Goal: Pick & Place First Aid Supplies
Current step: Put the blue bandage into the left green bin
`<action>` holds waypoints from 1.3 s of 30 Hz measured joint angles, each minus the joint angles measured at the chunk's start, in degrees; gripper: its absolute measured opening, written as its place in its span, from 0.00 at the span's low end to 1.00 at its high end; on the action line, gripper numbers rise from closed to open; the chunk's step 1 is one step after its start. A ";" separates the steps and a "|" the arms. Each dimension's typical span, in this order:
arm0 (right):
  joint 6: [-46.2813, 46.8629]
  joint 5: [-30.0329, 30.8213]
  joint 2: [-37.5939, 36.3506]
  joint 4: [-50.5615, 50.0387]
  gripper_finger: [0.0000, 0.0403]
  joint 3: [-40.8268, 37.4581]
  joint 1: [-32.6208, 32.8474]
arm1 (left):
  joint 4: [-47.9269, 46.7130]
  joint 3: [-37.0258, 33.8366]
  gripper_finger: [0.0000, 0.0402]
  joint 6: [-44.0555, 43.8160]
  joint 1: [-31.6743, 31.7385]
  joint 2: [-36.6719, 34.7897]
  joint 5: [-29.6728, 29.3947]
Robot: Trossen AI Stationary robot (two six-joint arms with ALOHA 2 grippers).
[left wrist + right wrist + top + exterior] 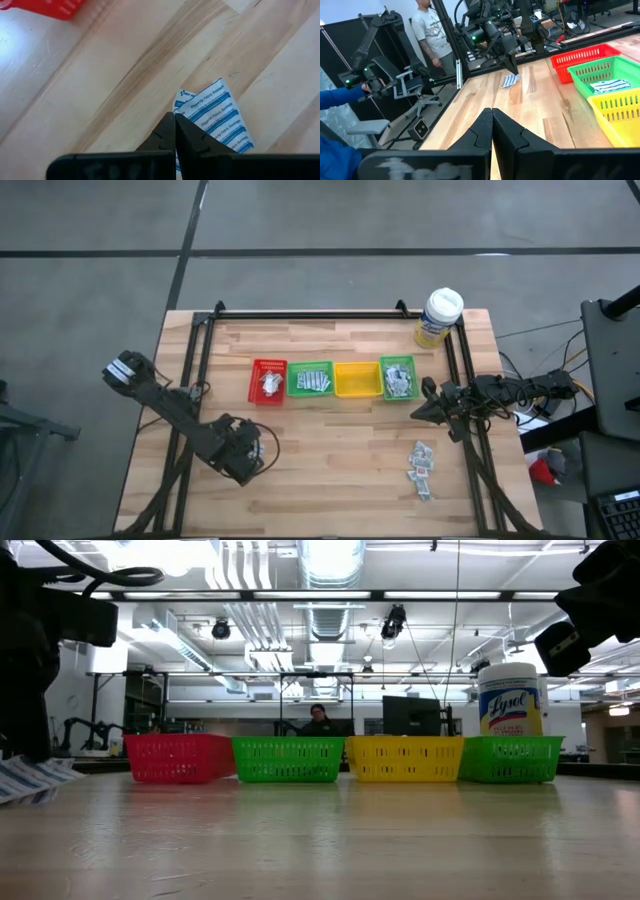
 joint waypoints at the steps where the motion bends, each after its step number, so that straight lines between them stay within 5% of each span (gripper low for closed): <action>1: -0.02 0.02 0.00 0.02 0.02 0.00 0.00 | 0.16 0.00 0.00 0.08 0.00 0.00 -0.01; 13: 0.00 0.02 0.00 0.00 0.02 0.00 -0.02 | 6.81 -3.28 0.01 0.13 0.00 0.01 0.09; 25: 0.00 0.01 0.00 0.01 0.02 0.00 -0.01 | 7.35 -3.89 0.16 -0.37 0.00 0.02 0.36; 39: 0.00 0.01 -0.01 0.01 0.02 0.00 0.00 | 5.39 -3.91 0.15 -1.82 0.01 0.02 2.22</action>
